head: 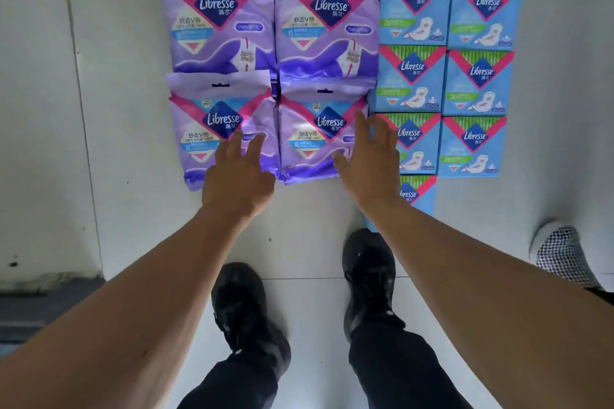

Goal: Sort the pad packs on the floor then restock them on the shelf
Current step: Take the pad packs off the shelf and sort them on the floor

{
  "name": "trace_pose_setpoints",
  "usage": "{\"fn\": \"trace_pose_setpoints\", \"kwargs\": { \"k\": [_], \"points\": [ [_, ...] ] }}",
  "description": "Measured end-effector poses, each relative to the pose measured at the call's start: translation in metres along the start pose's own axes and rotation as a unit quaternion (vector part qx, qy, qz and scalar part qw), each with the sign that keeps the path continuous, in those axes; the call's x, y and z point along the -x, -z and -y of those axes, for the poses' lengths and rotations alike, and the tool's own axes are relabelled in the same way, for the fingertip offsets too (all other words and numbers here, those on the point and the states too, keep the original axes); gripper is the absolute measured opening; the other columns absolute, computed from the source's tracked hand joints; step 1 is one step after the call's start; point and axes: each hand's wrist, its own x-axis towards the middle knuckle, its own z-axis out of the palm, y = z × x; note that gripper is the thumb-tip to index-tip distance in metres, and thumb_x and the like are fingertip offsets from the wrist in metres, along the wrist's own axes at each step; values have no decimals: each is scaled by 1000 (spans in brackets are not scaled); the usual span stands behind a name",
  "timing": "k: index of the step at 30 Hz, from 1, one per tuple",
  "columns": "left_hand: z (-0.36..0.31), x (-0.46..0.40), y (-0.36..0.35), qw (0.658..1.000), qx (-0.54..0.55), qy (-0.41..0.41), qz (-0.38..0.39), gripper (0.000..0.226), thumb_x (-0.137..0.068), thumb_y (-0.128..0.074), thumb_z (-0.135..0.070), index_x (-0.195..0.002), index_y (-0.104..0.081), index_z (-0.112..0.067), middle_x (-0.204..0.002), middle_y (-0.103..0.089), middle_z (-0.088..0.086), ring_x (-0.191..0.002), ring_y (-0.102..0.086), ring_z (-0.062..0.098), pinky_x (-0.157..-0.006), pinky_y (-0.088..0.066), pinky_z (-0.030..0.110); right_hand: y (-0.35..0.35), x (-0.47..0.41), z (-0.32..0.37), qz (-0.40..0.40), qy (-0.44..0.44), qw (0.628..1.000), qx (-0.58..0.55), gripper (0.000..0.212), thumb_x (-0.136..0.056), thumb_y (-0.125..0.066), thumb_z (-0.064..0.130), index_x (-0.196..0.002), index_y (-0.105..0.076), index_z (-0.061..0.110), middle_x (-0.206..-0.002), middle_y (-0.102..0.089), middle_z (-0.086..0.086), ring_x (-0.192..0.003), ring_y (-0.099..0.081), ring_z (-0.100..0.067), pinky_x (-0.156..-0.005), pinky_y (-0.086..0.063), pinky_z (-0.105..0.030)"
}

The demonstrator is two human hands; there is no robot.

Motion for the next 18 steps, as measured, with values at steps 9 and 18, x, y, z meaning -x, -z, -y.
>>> {"fn": "trace_pose_setpoints", "kwargs": {
  "k": [9,18],
  "points": [
    [8,-9,-13,992,-108,-36,-61,69,-91,-61,-36,-150,-25,-33,-160,-5,17,-143,-7,49,-101,-39,57,-41,-3,12,83,186,959,196,91,-75,-76,48,-151,-26,37,-161,-16,-13,-145,-17,-46,-105,-32,-63],
    [11,-10,-24,984,-131,-66,-100,70,-87,-67,-32,-148,-32,-32,-158,-18,18,-140,-18,51,-90,-48,55,-53,-15,16,47,165,951,258,61,-81,-62,11,-137,-51,33,-149,-42,-15,-130,-44,-47,-83,-51,-61]
  ]
}}
